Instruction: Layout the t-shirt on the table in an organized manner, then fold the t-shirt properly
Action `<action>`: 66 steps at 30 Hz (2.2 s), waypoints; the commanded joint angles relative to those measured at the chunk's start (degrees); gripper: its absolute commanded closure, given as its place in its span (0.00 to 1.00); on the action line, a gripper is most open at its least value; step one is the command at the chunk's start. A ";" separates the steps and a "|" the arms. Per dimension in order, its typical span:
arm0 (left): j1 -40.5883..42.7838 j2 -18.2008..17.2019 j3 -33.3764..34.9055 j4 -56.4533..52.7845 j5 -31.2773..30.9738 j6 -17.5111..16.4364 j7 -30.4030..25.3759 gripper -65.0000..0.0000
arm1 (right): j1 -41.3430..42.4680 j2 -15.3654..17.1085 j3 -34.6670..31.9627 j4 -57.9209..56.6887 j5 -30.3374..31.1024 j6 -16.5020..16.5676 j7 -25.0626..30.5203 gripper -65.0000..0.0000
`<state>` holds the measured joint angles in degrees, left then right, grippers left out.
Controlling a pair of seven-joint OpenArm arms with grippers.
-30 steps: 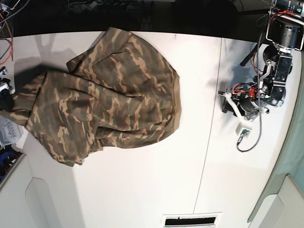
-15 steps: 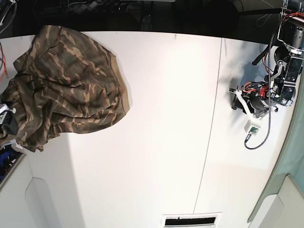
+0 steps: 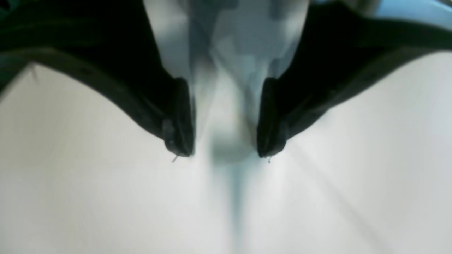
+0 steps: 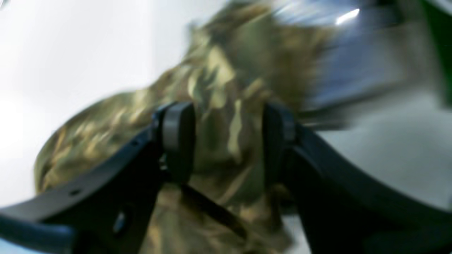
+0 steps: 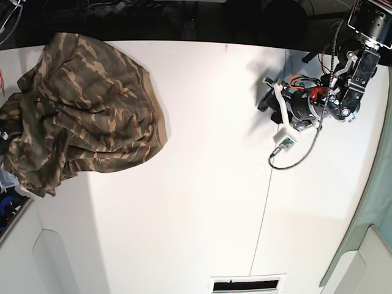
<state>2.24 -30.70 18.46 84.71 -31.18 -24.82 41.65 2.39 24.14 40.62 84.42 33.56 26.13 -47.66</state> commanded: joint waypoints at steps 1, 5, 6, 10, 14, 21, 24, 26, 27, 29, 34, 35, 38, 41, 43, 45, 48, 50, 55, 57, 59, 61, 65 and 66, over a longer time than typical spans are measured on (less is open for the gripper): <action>-0.13 -0.85 -0.42 2.45 -0.42 -0.31 -0.07 0.49 | 0.72 1.09 1.22 0.72 0.37 0.90 1.11 0.53; 0.76 -0.39 -0.42 7.56 -1.07 -0.31 -0.02 0.49 | 0.72 1.51 2.91 -1.33 -0.13 0.87 1.40 0.53; 0.72 -0.17 -0.42 7.72 -1.07 -0.31 -0.07 0.49 | 0.76 1.55 2.91 -1.88 0.24 0.90 1.38 0.53; 0.66 1.09 -0.42 7.28 -0.94 -0.31 -0.04 0.49 | 0.76 1.53 2.75 -2.62 5.05 3.50 0.50 0.53; 0.83 1.11 -0.42 5.46 -0.81 -0.31 0.52 0.49 | 0.92 2.71 2.82 -2.45 6.58 4.09 0.74 0.53; 0.81 0.02 -0.42 5.40 -1.84 -1.27 1.36 0.49 | 1.05 8.00 4.17 -2.45 9.94 3.69 1.18 0.53; 0.81 0.07 -0.42 5.40 -1.86 -1.38 1.49 0.49 | 0.96 8.74 4.55 -2.60 8.20 3.72 1.20 0.53; 0.79 0.13 -0.42 5.40 -1.88 -1.38 1.42 0.49 | 0.90 8.70 4.52 -3.82 5.70 3.72 2.29 0.53; 0.79 0.28 -0.42 5.40 -1.97 -1.38 1.42 0.49 | 0.92 8.72 4.52 -5.20 4.87 3.72 3.56 0.53; 0.81 0.61 -0.42 5.62 -2.51 -1.38 1.22 0.49 | 0.96 8.74 4.50 -8.83 4.13 3.76 6.73 0.53; 0.79 3.34 -0.42 5.99 -2.91 -1.40 1.18 0.49 | 1.09 8.72 1.33 -17.46 4.13 4.37 12.09 0.53; 0.79 4.20 -0.42 5.99 -2.91 -1.44 1.20 0.49 | 1.09 8.72 -0.24 -18.43 3.80 4.37 12.70 0.53; 0.61 6.91 -0.42 5.99 -2.91 -3.04 1.01 0.49 | 1.11 8.72 -5.77 -19.71 2.19 4.35 14.93 0.53; 0.44 9.84 -0.42 5.99 -2.86 -3.52 0.98 0.49 | 2.21 8.70 -10.58 -19.96 1.55 4.33 14.86 0.53; 0.46 11.58 -0.39 5.97 -2.86 -3.54 0.98 0.49 | 3.04 8.68 -12.92 -19.98 1.46 4.33 14.38 0.53; 0.46 13.22 -0.39 5.97 -2.84 -3.54 0.98 0.49 | 3.72 8.68 -15.30 -19.98 1.44 4.35 13.55 0.53; 0.44 15.50 -0.39 5.97 -2.23 -3.52 0.37 0.49 | 3.93 8.66 -18.64 -19.98 1.36 4.33 12.85 0.57; 0.26 16.81 -0.39 5.97 -2.01 -3.52 0.15 0.49 | 3.93 8.31 -19.78 -19.98 1.33 4.31 12.17 0.62; -1.44 18.99 -0.15 5.86 -1.77 -3.52 0.11 0.49 | 3.78 6.88 -19.80 -19.93 1.36 4.28 10.93 0.70; -2.29 19.52 0.02 5.44 -1.05 -3.52 0.09 0.49 | 3.78 6.75 -19.80 -19.93 1.36 4.31 10.93 0.75; -2.80 19.76 0.02 4.57 -0.74 -3.52 -0.63 0.49 | 3.80 6.80 -19.80 -19.93 1.36 4.33 10.93 0.80; -3.21 19.76 0.02 3.32 -0.74 -3.52 -1.62 0.49 | 3.78 6.78 -19.80 -19.93 1.33 4.33 10.93 0.84; -3.19 19.78 0.02 1.97 -0.74 -3.50 -2.73 0.49 | 3.80 6.80 -19.74 -19.91 1.36 4.33 10.91 1.00; -3.19 19.98 0.02 1.70 -0.72 -3.52 -2.84 0.49 | 3.80 6.80 -19.74 -19.80 1.36 4.31 10.93 1.00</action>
<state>-0.03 -10.98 18.52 85.69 -30.89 -27.70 40.18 5.41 29.67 20.49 63.72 34.44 30.22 -37.54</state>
